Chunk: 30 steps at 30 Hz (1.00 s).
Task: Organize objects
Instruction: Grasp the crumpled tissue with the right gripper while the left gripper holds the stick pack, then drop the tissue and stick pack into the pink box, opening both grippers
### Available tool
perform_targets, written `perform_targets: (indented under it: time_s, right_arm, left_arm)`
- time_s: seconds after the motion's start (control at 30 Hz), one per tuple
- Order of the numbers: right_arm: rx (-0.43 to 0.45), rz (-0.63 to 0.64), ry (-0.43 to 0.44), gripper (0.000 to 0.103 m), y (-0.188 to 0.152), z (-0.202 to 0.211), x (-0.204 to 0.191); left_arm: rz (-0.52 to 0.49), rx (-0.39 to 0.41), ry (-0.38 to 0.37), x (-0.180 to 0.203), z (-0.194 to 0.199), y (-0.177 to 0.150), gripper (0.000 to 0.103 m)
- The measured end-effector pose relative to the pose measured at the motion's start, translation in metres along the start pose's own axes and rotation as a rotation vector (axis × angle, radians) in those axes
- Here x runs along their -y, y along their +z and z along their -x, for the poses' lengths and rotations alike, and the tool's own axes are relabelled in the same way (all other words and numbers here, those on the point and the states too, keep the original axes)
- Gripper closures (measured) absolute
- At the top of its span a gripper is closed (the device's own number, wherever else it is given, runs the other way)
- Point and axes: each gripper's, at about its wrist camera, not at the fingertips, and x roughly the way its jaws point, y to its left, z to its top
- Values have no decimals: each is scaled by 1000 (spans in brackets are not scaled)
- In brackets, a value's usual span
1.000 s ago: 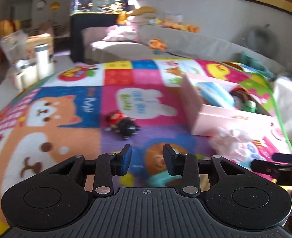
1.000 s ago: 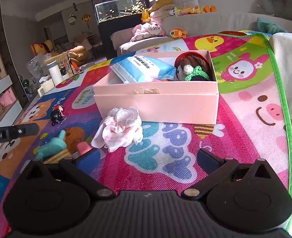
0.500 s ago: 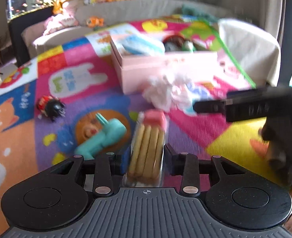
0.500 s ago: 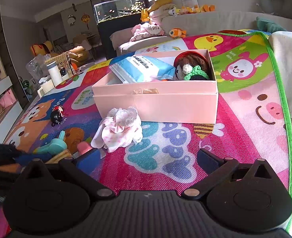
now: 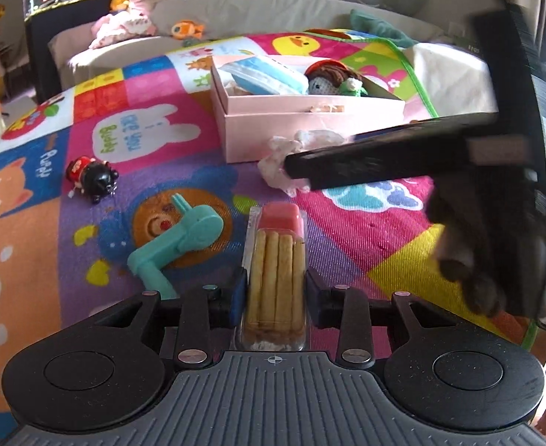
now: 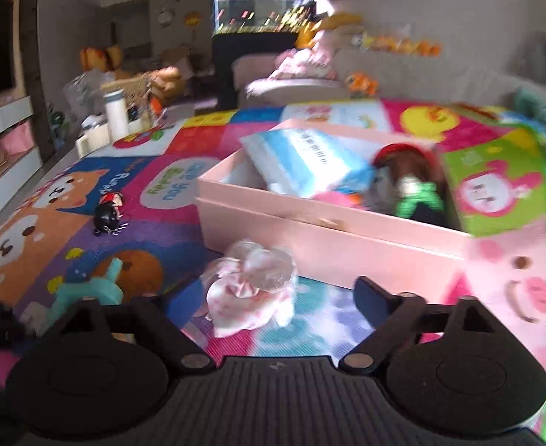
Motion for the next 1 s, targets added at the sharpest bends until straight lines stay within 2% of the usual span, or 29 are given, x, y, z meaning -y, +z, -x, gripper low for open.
perform_targets:
  time_s: [0.03, 0.07, 0.1, 0.23, 0.37, 0.53, 0.67, 0.73, 0.8, 0.83, 0.9, 1.0]
  right_arm:
    - [-29, -1, 15, 47, 5, -8, -1]
    - [-64, 1, 22, 75, 9, -15, -1]
    - [-89, 2, 24, 77, 12, -16, -2]
    - [-11, 6, 46, 79, 11, 22, 7]
    - [57, -29, 45, 79, 8, 70, 35]
    - [123, -94, -8, 79, 6, 102, 73]
    - [153, -150, -49, 79, 2, 103, 92]
    - [149, -174, -48, 79, 0, 99, 97]
    - [139, -185, -52, 79, -2, 93, 100]
    - [131, -187, -52, 79, -4, 91, 101]
    - [119, -189, -56, 79, -8, 88, 103]
    - [109, -190, -69, 79, -16, 92, 108]
  left_arm:
    - [9, 0, 0, -1, 0, 0, 66]
    - [17, 0, 4, -1, 1, 0, 66]
    - [20, 2, 10, -2, 2, 0, 66]
    - [32, 37, 0, -6, 9, 0, 67]
    - [60, 99, -20, -10, 20, 15, 67]
    - [32, 206, -33, 1, 27, 67, 67]
    - [16, 309, -36, 18, 11, 119, 67]
    - [61, 361, -38, 27, -10, 144, 67]
    - [147, 400, -62, 33, -40, 161, 67]
    - [181, 394, -73, 36, -55, 165, 67]
    - [225, 323, -86, 42, -86, 169, 67]
    - [198, 224, -50, 56, -112, 160, 66]
